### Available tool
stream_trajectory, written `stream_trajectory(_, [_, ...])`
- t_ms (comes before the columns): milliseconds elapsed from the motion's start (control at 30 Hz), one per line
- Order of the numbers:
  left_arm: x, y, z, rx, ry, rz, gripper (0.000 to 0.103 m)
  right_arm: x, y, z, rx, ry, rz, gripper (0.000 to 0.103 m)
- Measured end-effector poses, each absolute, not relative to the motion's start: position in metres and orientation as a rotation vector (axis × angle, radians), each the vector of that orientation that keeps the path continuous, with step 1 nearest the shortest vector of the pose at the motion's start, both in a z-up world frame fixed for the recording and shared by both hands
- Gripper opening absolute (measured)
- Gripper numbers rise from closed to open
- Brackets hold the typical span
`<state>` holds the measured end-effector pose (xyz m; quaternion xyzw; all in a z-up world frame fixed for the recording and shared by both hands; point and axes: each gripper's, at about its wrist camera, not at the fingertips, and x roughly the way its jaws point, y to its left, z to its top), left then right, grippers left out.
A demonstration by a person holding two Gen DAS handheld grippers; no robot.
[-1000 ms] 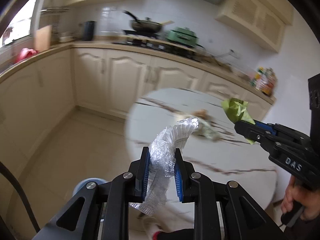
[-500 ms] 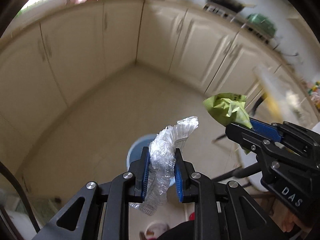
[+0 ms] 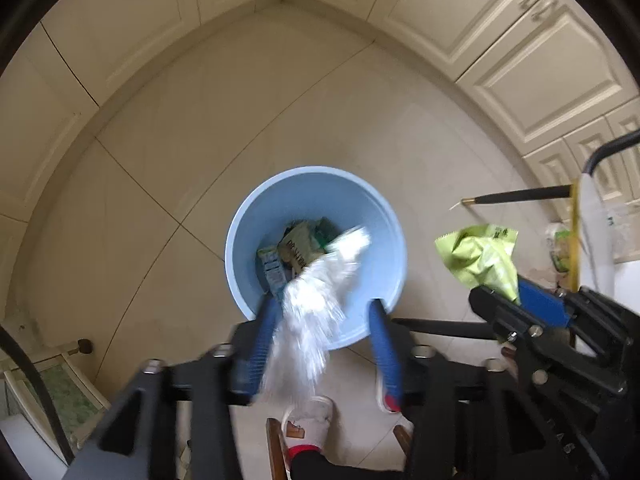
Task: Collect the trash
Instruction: 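Carry the wrapper and lime-green pack over the blue bin and open both tools, then swing both tools back toward the table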
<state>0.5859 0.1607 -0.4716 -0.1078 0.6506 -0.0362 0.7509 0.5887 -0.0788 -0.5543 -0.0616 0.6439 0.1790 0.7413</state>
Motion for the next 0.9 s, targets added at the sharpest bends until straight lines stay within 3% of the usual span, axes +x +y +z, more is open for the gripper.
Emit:
stream_trajectory(67, [0.588, 0.165, -0.481, -0.267, 1.428, -0.079, 0.057, 0.598, -0.082, -0.571, -0.126, 1.436, 0.398, 0.023])
stream_trajectory(267, [0.612, 0.197, -0.488, -0.337, 1.442, -0.023, 0.059, 0.611, -0.080, -0.598, -0.097, 1.474, 0.407, 0.028])
stream_trajectory(367, [0.614, 0.218, -0.469, -0.354, 1.428, 0.021, 0.060, 0.613, -0.071, -0.603, -0.077, 1.475, 0.433, 0.046])
stream_trajectory(400, [0.610, 0.219, -0.463, -0.362, 1.415, 0.034, 0.060, 0.613, -0.069, -0.601, -0.073, 1.470, 0.438, 0.061])
stream_trajectory(433, [0.603, 0.222, -0.452, -0.368, 1.399, 0.049, 0.060, 0.610, -0.064, -0.598, -0.084, 1.465, 0.434, 0.068])
stream_trajectory(633, [0.573, 0.225, -0.400, -0.342, 1.288, 0.113, 0.060, 0.597, -0.050, -0.554, -0.113, 1.371, 0.453, 0.081])
stream_trajectory(867, [0.524, 0.218, -0.319, -0.303, 1.091, 0.159, 0.062, 0.562, -0.045, -0.449, -0.126, 1.172, 0.474, 0.092])
stream_trajectory(900, [0.516, 0.215, -0.306, -0.298, 1.057, 0.163, 0.066, 0.552, -0.045, -0.430, -0.132, 1.133, 0.468, 0.095])
